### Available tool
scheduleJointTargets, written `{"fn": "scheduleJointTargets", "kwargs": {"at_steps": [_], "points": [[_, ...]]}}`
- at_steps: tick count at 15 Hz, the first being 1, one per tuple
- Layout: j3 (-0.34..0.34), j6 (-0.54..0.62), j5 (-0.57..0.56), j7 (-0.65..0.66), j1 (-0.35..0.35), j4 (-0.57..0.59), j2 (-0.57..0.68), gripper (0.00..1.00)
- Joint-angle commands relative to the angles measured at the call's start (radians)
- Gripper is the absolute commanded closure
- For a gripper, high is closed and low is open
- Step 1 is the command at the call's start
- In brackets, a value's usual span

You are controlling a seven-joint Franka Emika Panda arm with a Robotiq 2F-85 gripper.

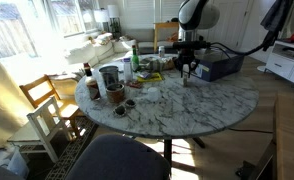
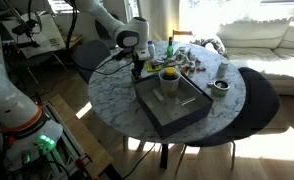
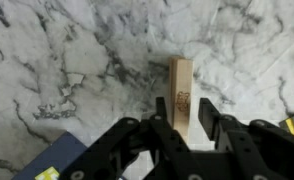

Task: Remove the wooden chip from on top of the small plastic cup and put it on top of the other wooden chip on the right

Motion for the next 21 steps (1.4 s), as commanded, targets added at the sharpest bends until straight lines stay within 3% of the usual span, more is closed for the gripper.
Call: {"fn": "scheduleJointTargets", "kwargs": {"at_steps": [1, 5, 11, 21], "points": [[0.0, 0.012, 0.006, 0.009, 0.007, -0.006, 0.003, 0.29], [0.008, 0.02, 0.008, -0.018, 0.003, -0.014, -0.01, 0.01], [0.038, 0.054, -0.012, -0.171, 0.023, -0.069, -0.1, 0.0], [0.094, -0.065, -0.06, -0.565, 0.029, -0.267, -0.418, 0.0]]}}
